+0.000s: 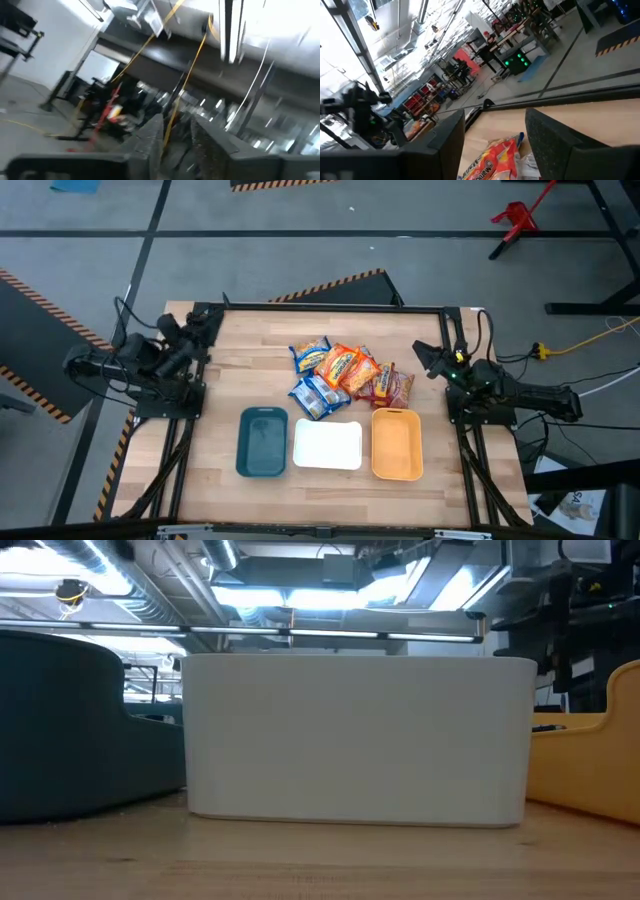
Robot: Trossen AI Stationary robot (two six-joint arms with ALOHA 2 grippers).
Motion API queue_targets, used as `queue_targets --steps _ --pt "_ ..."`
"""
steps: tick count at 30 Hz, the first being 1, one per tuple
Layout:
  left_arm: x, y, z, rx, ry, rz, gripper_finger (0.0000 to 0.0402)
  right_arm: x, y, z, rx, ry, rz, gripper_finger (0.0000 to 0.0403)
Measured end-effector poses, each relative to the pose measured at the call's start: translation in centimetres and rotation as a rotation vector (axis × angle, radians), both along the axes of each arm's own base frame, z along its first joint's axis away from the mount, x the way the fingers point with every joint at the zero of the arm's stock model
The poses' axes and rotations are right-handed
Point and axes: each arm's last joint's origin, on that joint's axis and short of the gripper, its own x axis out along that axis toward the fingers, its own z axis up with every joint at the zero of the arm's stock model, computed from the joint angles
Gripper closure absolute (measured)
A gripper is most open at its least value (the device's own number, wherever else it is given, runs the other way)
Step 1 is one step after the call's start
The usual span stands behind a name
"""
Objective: Sort Maruchan noodles
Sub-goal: Put the top blue noodle pack into the blue bin
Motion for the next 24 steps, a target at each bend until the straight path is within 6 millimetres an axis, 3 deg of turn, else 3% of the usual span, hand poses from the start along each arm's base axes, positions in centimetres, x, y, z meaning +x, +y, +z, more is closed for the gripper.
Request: queue_targets --steps 6,13,17,24 --pt "4.0 -0.1 3.1 0.104 0.410 0.070 0.0227 0.0 0.0 -0.1 -0.009 0.014 0.013 0.0207" --pt "7.3 2.9 4.6 0.015 0.789 0.079 0.0174 0.1 0.1 -0.5 -0.006 0.057 0.041 0.0207" --pt "8.9 5.8 3.7 -0.039 0.960 -0.032 0.0159 0.1 0.1 -0.6 -0.006 0.070 0.057 0.0207" --pt "11.2 11.3 0.0 -0.055 1.149 -0.306 0.0156 0.2 0.2 -1.0 -0.001 0.116 0.092 0.0207"
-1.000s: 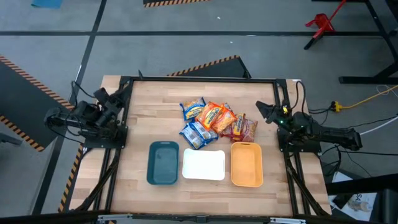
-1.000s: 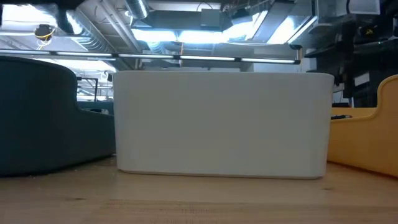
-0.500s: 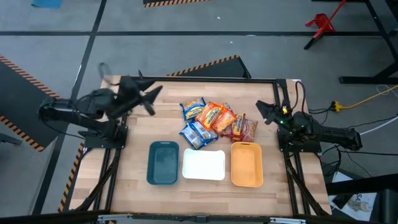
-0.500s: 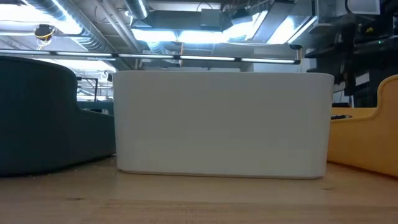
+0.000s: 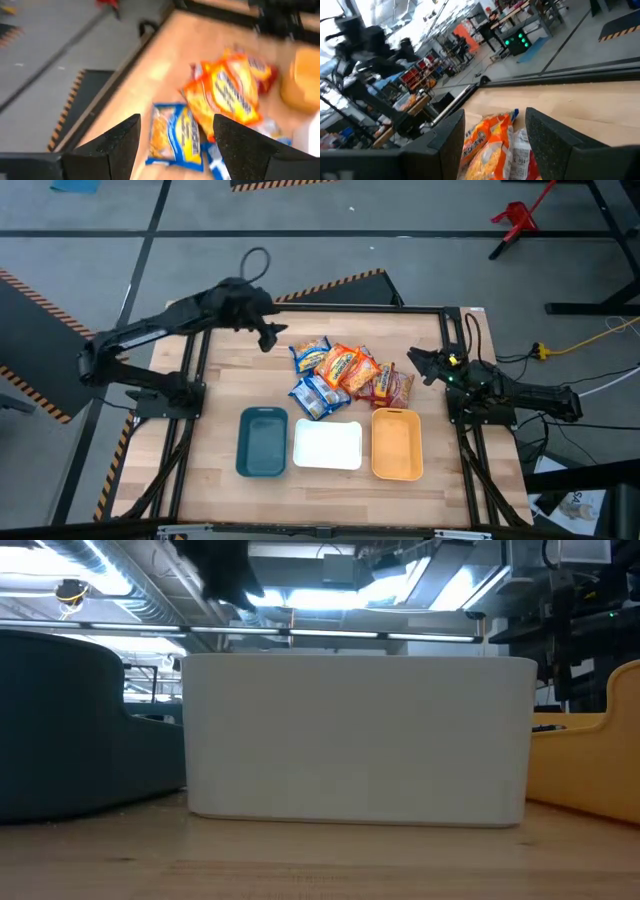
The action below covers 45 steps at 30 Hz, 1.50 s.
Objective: Sort Maruchan noodles
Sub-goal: Put the top blue noodle pack into the blue bin
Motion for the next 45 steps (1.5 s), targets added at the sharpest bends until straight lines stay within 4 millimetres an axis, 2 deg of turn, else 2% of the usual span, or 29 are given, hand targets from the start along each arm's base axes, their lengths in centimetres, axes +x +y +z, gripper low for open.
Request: queue_targets --steps 5,11,16,20,32,37,45 --pt "1.8 3.1 -3.4 0.007 0.141 -0.129 0.0156 0.0 0.0 0.0 0.000 0.001 0.005 0.0207" --pt "3.9 5.9 -8.4 -0.018 0.317 -0.193 0.0156 0.0 0.0 0.0 0.000 0.002 0.005 0.0207" --pt "5.1 7.2 -12.1 -0.077 0.406 -0.253 0.0156 0.0 0.0 0.0 0.000 0.002 0.005 0.0207" --pt "5.9 7.4 -14.2 -0.089 0.465 -0.301 0.0156 0.0 0.0 0.0 0.000 0.002 0.005 0.0207" --pt "7.3 8.0 -19.3 -0.105 0.581 -0.395 0.0156 0.0 0.0 0.0 0.000 0.003 0.005 0.0207" --pt "7.6 7.9 -20.2 -0.112 0.592 -0.404 0.0156 0.0 0.0 0.0 0.000 0.003 0.005 0.0207" --pt "8.9 6.7 -20.0 -0.012 0.574 -0.495 0.0174 0.0 0.0 0.0 0.000 0.003 0.006 0.0207"
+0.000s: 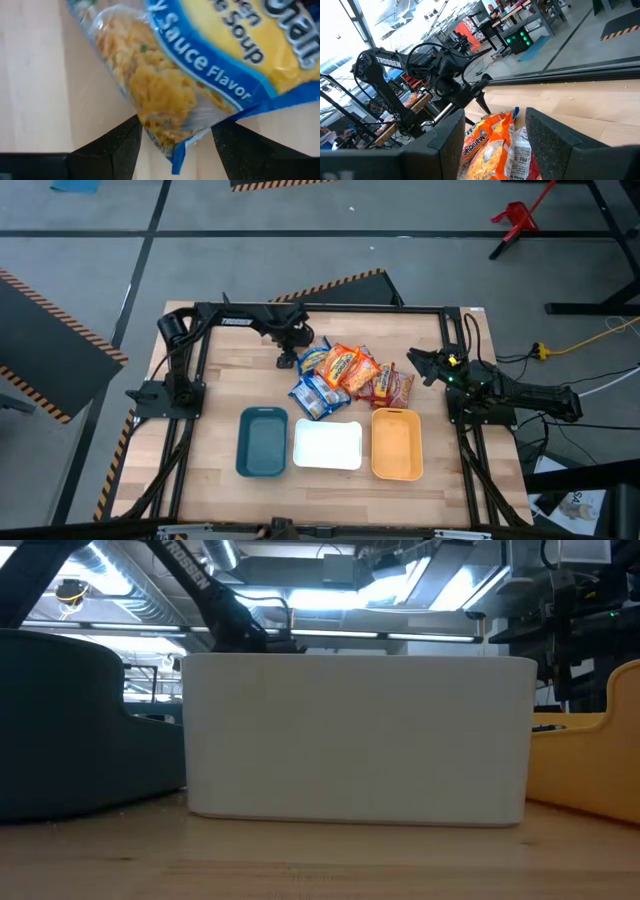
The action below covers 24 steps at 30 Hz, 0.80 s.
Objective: Sort Maruchan noodles
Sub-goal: Put the top blue noodle pack into the blue bin
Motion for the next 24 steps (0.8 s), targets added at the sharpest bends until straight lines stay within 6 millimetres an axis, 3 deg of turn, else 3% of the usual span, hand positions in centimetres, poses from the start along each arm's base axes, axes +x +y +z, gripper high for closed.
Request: queue_targets --steps 10,20,24 --pt "1.1 -1.1 -1.6 -0.028 0.028 -0.025 0.0264 0.0 0.0 0.0 0.000 0.000 0.000 0.0207" --pt "1.0 -1.2 -1.4 -0.023 0.046 0.049 0.0384 0.0 0.0 0.0 0.000 0.000 0.000 0.0207" --pt "0.8 -1.5 -0.9 -0.025 0.056 0.087 0.0394 0.0 0.0 0.0 0.000 0.000 0.000 0.0207"
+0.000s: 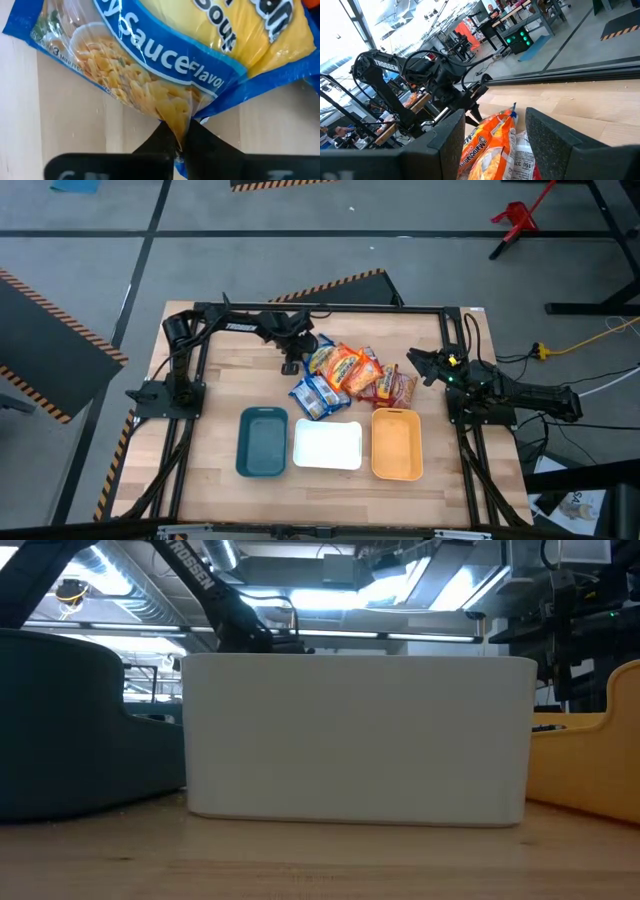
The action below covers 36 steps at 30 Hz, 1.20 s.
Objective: Sort Maruchan noodles
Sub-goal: Put the top blue noodle pack into the blue bin
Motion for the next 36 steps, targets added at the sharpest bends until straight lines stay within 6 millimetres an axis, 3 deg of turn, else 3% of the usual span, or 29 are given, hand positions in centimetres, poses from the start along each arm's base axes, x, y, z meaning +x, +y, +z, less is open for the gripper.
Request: queue_targets --steps 11,19,28,36 --pt "-1.7 -1.3 4.4 0.003 0.010 0.159 0.0399 0.0 0.0 0.0 0.000 0.000 0.000 0.0207" --pt "-3.5 -4.3 9.5 0.032 -0.041 0.290 0.0399 0.0 0.0 0.0 0.000 0.000 0.000 0.0207" --pt "-7.0 -11.3 14.3 -0.059 -0.036 0.421 0.0399 0.1 0.0 -0.1 0.001 0.013 0.000 0.0207" --pt "-9.1 -18.8 16.5 -0.195 -0.087 0.511 0.0399 0.4 0.0 -0.5 0.008 0.063 0.019 0.0207"
